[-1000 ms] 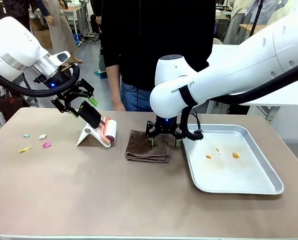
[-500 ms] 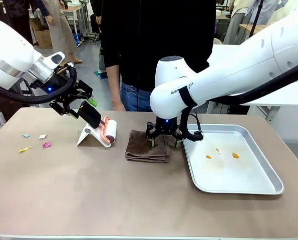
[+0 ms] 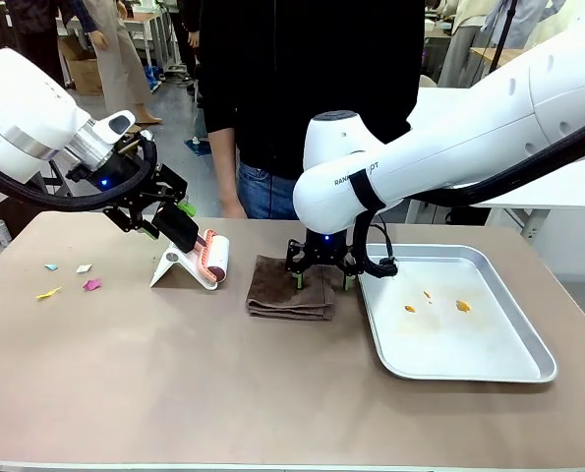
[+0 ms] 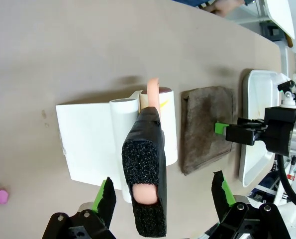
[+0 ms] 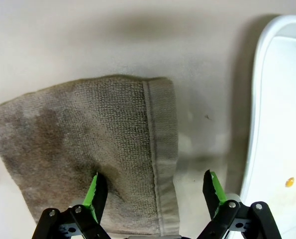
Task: Clean the surface of the table.
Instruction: Hold the Lint Roller with your left hand and the towel with your right hand.
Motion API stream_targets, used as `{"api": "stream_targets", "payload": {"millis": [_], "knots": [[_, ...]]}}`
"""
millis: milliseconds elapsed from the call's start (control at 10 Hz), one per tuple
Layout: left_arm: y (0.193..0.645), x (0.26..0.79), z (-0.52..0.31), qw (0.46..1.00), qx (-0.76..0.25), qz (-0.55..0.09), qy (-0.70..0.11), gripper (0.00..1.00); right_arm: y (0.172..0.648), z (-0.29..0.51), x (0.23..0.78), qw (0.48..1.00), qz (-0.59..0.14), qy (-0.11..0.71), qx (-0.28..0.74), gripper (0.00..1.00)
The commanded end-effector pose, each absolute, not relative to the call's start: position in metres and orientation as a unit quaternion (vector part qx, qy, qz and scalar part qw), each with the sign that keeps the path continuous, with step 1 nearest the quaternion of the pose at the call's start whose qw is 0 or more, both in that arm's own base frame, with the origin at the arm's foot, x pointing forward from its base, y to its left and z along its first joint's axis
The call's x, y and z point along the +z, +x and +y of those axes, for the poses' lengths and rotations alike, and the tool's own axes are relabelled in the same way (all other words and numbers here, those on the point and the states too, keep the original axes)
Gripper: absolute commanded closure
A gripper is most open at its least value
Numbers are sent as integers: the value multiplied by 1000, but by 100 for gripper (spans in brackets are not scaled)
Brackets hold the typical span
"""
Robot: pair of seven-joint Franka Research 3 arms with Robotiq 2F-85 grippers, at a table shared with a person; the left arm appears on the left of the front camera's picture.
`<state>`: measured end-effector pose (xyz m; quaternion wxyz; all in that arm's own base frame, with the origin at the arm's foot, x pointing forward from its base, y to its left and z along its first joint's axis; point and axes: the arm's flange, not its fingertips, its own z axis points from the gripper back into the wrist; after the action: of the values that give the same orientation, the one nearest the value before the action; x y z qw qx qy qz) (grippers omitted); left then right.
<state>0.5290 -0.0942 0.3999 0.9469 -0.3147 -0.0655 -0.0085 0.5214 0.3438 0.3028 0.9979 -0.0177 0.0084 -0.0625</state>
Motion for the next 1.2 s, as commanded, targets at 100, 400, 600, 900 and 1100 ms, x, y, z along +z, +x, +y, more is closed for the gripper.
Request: {"api": "stream_targets", "payload": {"millis": [100,400,600,900,1100], "knots": [[534,398,-92,941,-4,-79,-330,0,525,348,303,997,14,-20,-80,0],[536,398,-91,940,-2,-78,-332,75,526,348,303,996,25,-24,-84,59],[538,397,-89,940,0,-79,-331,100,526,348,303,996,28,-23,-83,100],[540,398,-87,940,4,-86,-330,100,528,347,303,996,32,-20,-83,96],[540,399,-86,940,4,-86,-329,100,528,347,302,996,36,-17,-80,100]]}}
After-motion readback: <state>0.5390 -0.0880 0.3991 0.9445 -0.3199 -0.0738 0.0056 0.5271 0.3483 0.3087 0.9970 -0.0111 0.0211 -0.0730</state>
